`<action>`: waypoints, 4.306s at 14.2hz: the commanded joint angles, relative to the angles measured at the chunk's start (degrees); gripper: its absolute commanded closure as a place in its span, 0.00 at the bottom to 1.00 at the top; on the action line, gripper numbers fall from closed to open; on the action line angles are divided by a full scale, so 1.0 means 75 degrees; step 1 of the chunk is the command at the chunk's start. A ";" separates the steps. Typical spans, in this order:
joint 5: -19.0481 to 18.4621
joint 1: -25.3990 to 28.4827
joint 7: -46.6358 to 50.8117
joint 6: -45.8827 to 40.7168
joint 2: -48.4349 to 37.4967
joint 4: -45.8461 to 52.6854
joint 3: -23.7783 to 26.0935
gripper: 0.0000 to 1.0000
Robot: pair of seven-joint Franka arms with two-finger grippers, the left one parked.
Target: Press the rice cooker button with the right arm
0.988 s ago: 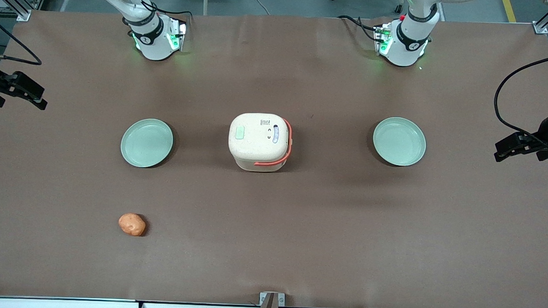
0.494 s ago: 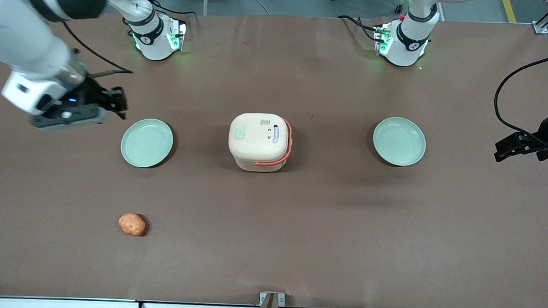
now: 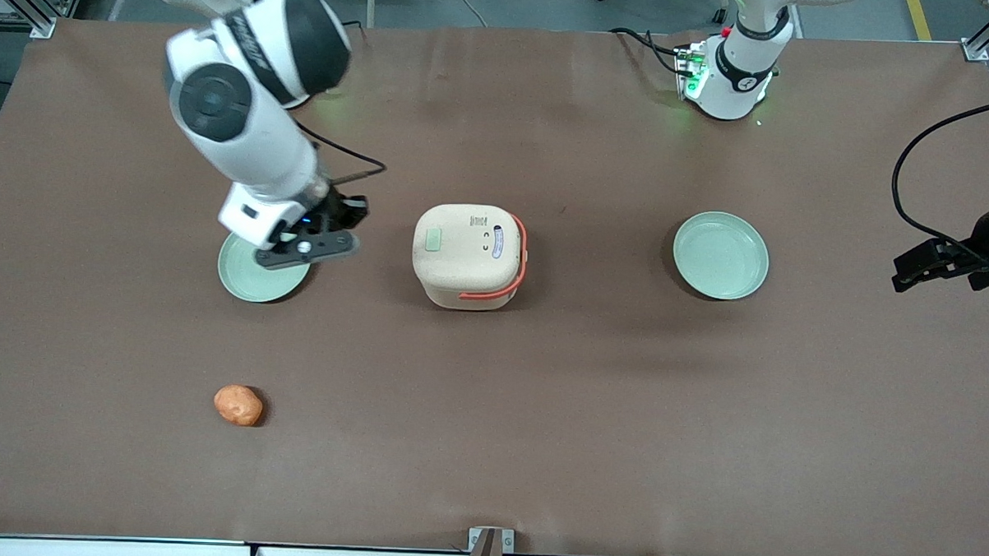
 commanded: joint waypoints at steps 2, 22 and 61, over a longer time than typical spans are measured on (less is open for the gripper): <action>0.0088 0.0715 0.1175 0.0513 0.0619 -0.0010 -0.0090 1.00; 0.0076 0.1244 0.1986 0.0869 0.1303 0.0189 -0.0149 1.00; -0.0276 -0.3803 -0.2479 -0.1854 -0.1734 0.1080 -0.0915 0.00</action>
